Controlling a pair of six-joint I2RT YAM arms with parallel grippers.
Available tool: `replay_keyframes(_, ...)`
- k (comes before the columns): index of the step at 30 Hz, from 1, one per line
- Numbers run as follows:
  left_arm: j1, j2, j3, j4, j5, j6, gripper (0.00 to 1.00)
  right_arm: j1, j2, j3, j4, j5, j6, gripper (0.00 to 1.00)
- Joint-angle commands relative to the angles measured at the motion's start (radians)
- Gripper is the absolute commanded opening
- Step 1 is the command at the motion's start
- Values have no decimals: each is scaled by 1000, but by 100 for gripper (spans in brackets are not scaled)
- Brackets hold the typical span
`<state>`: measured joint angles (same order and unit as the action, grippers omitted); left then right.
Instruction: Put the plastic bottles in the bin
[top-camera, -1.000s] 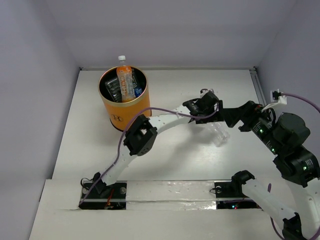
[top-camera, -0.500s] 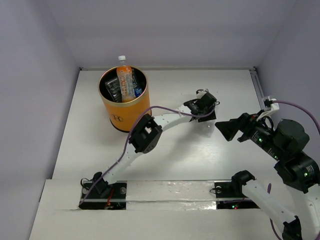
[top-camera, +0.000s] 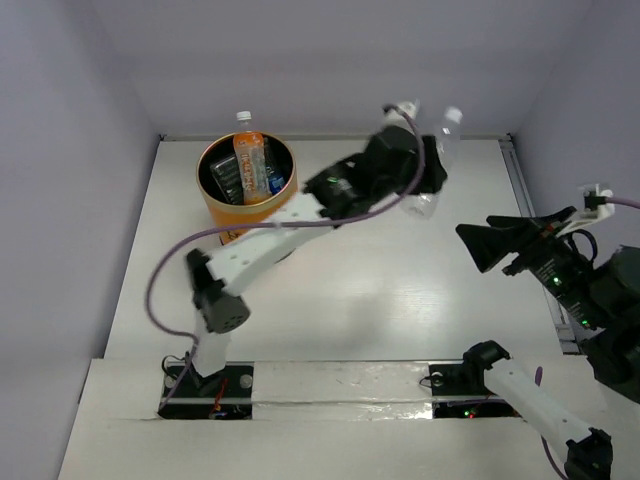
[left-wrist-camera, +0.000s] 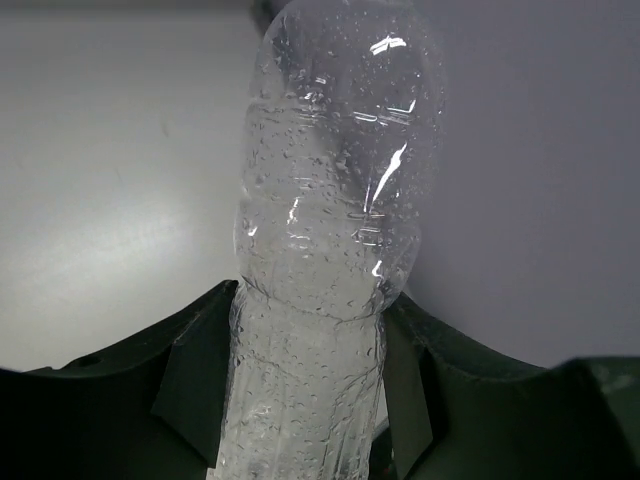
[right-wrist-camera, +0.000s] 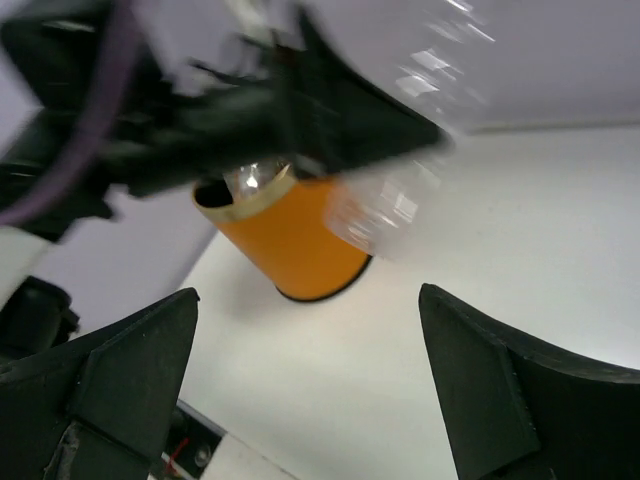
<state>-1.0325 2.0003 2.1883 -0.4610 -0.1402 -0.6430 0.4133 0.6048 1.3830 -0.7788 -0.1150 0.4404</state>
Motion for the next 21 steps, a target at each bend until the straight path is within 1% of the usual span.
replay_keyframes(1,81,-297,19,-5,-185,123,34,7,24,36,99,5,-14,97)
replay_keyframes(3,132,-385,-73,4,-220,153,34,7,58,4,124,-38,16,97)
replay_keyframes(4,203,-426,-108,4,-234,163,35,7,65,-13,142,-54,33,97)
replay_keyframes(5,251,-513,-187,5,-227,170,35,7,76,-48,188,-67,50,97)
replay_keyframes(6,299,-558,-237,21,-217,177,35,7,81,-64,209,-93,84,97)
replay_keyframes(7,389,-642,-283,28,-216,186,35,7,85,-77,252,-104,98,97)
replay_keyframes(8,438,-679,-370,36,-216,200,36,7,92,-91,272,-112,110,97)
replay_keyframes(10,517,-772,-447,64,-220,226,37,7,124,-117,305,-140,132,97)
replay_keyframes(11,579,-793,-482,71,-225,241,37,7,141,-118,315,-147,133,97)
replay_keyframes(12,607,-810,-537,84,-228,271,37,7,177,-111,319,-162,133,97)
replay_keyframes(14,669,-839,-591,108,-234,305,37,7,210,-105,338,-178,135,97)
replay_keyframes(17,707,-850,-708,171,-229,341,37,7,263,-90,372,-196,147,97)
replay_keyframes(19,732,-857,-768,254,-243,358,37,16,295,-72,386,-198,153,96)
replay_keyframes(20,732,-857,-824,283,-243,359,37,28,303,-68,389,-198,155,96)
replay_keyframes(21,747,-859,-853,353,-245,365,36,28,309,-64,392,-195,156,96)
